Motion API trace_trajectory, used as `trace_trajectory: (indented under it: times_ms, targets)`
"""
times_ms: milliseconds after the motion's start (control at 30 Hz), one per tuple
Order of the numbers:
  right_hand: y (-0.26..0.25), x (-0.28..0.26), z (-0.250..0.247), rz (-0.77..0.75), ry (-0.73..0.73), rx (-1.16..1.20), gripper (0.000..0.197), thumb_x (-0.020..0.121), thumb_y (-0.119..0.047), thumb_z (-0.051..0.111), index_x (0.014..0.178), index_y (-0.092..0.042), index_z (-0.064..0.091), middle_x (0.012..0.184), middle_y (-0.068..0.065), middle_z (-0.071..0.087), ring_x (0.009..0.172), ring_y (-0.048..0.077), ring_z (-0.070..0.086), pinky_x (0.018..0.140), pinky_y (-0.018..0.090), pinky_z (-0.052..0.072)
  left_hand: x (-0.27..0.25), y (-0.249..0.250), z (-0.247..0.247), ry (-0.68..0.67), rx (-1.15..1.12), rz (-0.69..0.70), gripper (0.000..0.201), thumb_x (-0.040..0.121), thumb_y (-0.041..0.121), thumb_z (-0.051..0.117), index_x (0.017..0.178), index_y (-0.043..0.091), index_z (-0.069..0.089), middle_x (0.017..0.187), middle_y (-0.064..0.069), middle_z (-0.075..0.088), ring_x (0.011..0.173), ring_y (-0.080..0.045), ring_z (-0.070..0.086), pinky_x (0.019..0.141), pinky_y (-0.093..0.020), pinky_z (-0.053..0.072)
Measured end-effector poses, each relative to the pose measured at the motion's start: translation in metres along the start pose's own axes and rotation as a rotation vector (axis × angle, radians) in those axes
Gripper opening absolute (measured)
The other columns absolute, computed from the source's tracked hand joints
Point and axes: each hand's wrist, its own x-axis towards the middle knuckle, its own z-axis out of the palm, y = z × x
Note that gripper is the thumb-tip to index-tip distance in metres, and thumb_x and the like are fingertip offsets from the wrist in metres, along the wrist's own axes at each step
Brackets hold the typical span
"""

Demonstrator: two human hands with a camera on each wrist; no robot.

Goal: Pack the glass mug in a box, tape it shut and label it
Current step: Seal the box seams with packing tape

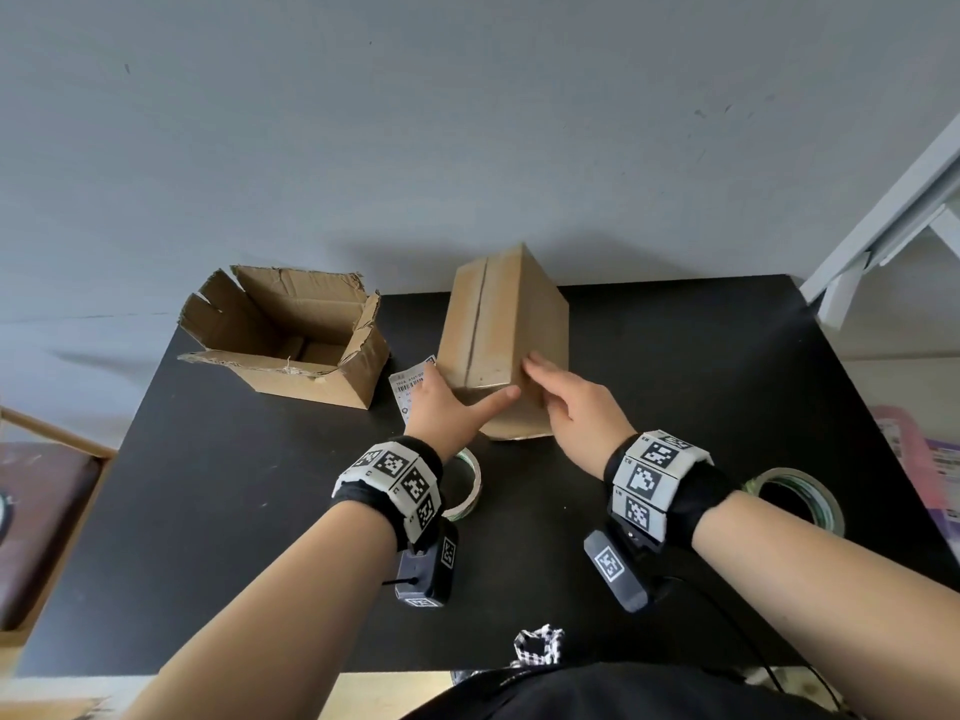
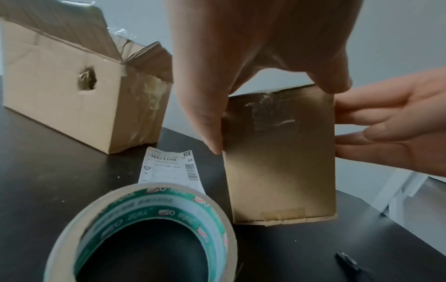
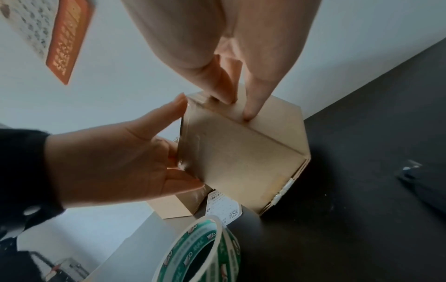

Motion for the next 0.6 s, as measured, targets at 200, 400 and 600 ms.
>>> trace_trajectory:
  times_ms: [200, 400, 600]
  targets:
    - [0.007, 0.002, -0.006, -0.059, -0.052, -0.053, 0.046, 0.096, 0.003, 0.04, 0.137, -0.016, 0.046, 0.15, -0.003, 0.034, 0.138, 0.013, 0.031, 0.103, 0.004, 0.014, 0.0, 0.011, 0.004, 0.018, 0.093, -0.061, 0.119, 0.055, 0.073, 0.069, 0.14, 0.003, 0.023, 0.138, -0.014, 0.036, 0.128, -0.027, 0.035, 0.107, -0.042, 0.036]
    - [0.013, -0.004, -0.012, -0.041, -0.12, -0.141, 0.047, 0.096, 0.001, 0.039, 0.138, -0.019, 0.045, 0.15, 0.003, 0.035, 0.138, 0.018, 0.032, 0.103, 0.007, 0.014, -0.001, 0.024, 0.006, 0.046, 0.1, -0.038, 0.114, 0.062, 0.064, 0.073, 0.142, 0.004, 0.019, 0.139, -0.013, 0.033, 0.127, -0.027, 0.036, 0.103, -0.038, 0.035]
    - [0.008, 0.013, -0.047, 0.0, 0.046, -0.288, 0.068, 0.089, -0.008, 0.056, 0.148, -0.021, 0.024, 0.156, 0.003, 0.02, 0.142, 0.018, 0.023, 0.113, 0.033, 0.029, 0.001, 0.042, -0.018, 0.131, 0.198, 0.226, 0.103, 0.063, 0.044, 0.08, 0.141, 0.013, 0.021, 0.138, -0.006, 0.029, 0.121, -0.022, 0.042, 0.096, -0.03, 0.038]
